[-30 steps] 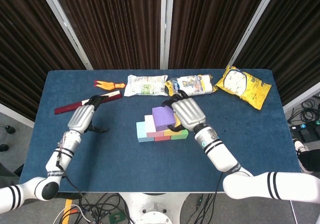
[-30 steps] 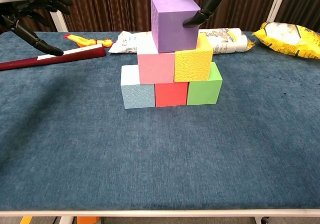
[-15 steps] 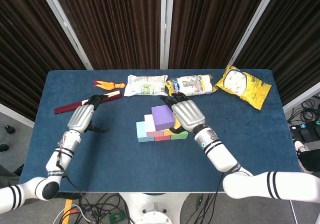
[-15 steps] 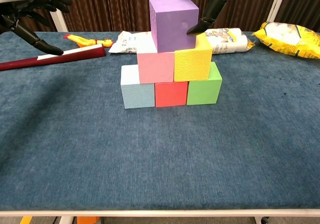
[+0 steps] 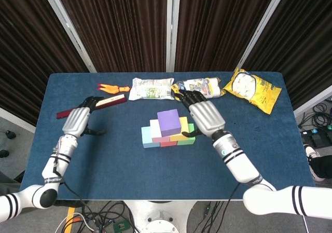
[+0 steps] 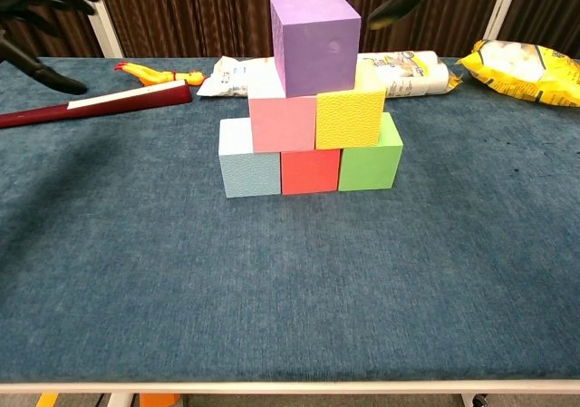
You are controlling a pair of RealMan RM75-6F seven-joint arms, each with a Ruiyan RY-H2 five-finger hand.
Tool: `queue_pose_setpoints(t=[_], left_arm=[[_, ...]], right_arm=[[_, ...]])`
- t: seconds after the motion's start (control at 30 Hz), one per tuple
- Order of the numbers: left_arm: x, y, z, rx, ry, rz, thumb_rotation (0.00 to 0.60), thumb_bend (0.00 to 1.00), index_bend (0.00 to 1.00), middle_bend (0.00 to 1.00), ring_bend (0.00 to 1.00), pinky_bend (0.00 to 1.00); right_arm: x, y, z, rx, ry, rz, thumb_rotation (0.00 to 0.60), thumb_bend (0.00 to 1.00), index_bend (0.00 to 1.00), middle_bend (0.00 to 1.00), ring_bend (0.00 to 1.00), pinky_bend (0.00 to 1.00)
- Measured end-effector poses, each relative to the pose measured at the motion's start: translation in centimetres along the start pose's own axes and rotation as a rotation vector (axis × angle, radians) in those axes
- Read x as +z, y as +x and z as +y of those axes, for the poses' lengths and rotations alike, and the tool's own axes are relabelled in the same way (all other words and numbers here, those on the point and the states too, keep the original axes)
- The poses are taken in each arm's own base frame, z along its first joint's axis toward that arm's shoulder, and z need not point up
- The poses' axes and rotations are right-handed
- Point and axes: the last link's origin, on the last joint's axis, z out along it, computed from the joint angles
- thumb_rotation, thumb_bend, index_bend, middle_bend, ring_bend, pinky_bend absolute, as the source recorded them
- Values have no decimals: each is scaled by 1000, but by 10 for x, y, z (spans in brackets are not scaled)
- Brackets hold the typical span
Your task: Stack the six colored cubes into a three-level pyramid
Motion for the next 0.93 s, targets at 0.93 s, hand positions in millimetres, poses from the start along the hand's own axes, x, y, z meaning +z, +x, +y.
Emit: queue_pose_setpoints(t=[0.93], left_arm=[[-182, 0, -114, 201, 213, 220, 600, 0, 131, 94, 0, 142]], right_arm=[[-208, -54, 189, 1, -275, 201, 600, 92, 0, 64, 0, 0]])
